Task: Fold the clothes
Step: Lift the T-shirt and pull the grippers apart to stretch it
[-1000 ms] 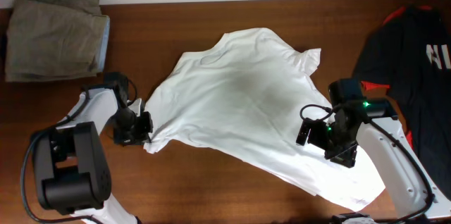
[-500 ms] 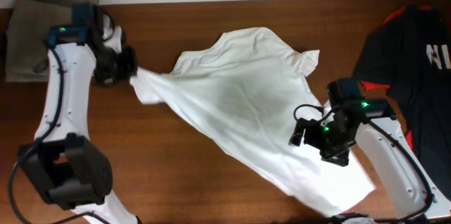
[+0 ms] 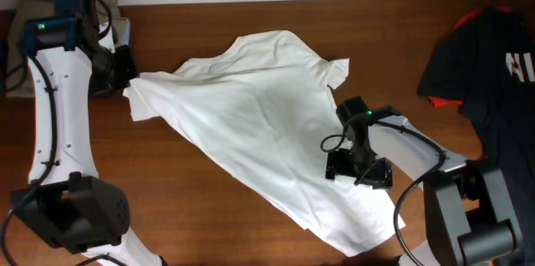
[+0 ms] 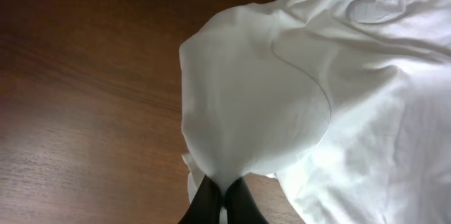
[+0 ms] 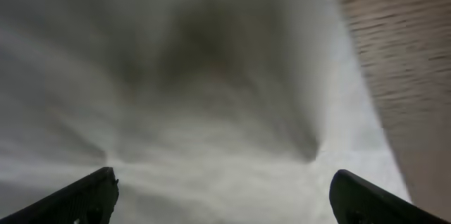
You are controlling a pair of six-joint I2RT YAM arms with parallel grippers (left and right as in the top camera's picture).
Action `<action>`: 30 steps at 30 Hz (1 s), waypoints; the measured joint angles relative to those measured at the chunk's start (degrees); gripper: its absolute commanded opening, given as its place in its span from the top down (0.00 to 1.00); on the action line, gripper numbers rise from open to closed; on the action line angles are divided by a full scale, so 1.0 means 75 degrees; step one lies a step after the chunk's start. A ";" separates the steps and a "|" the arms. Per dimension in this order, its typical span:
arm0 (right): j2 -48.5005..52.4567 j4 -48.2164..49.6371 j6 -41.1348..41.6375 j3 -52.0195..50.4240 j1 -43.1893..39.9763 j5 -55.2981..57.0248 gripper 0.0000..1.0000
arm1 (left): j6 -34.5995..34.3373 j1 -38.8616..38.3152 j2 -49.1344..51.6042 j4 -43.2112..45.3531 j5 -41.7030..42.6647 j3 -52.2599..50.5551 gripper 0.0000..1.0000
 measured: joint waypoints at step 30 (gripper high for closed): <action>0.0764 0.2174 -0.0682 0.5240 -0.2229 -0.0134 0.01 | -0.0029 -0.0023 0.0000 -0.0047 -0.0047 -0.0029 0.99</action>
